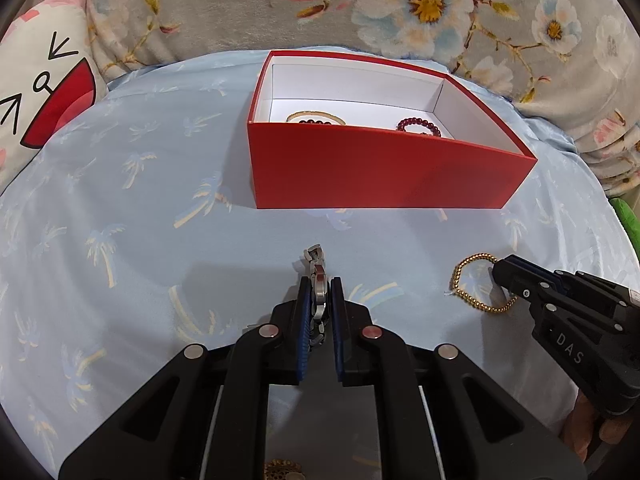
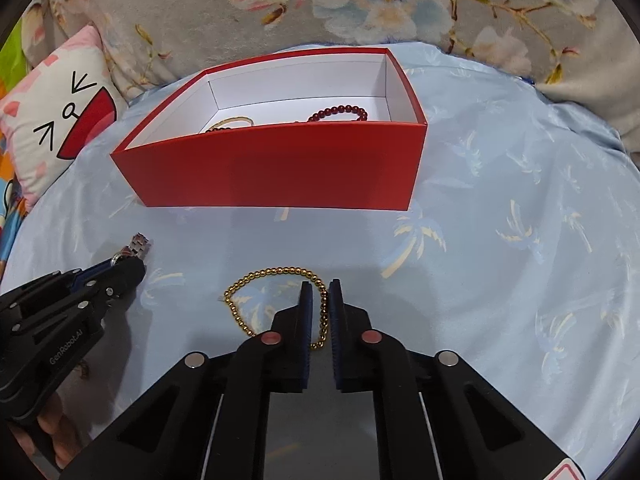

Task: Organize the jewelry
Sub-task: 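Grasp the silver watch with the left tool while the right tool grasps the gold bead bracelet, then carry the watch and gold bead bracelet into the red box and open both tools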

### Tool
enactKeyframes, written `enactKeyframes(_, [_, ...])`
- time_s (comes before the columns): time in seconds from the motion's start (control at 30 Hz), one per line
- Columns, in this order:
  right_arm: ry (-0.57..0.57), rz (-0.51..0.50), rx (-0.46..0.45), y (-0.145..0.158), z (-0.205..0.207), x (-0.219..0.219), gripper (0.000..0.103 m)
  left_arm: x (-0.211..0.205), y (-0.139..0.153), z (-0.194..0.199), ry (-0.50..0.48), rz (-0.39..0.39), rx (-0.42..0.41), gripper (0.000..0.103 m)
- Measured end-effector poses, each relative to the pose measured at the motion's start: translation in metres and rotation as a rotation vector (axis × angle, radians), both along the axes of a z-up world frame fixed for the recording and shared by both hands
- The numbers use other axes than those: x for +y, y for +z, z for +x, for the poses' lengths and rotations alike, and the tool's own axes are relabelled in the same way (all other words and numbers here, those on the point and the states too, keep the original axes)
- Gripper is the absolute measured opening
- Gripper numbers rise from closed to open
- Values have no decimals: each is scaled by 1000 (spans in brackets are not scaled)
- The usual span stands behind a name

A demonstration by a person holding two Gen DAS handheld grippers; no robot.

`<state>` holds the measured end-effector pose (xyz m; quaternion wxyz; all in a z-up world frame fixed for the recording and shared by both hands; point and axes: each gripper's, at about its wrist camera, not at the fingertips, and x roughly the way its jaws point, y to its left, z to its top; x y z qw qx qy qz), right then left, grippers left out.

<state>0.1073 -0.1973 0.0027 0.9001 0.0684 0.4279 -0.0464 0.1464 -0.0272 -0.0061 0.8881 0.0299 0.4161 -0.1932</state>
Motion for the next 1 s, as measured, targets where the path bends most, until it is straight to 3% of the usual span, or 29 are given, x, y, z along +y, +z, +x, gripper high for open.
enactKeyframes(0.4, [-1,17,-32,17,-15,-2,4,-1,8,-11,6,2,-22,9])
enactKeyframes(1.0, [15,30,-175,88,-37,-11,3,-16,77,-33,-47,-67,-78,9])
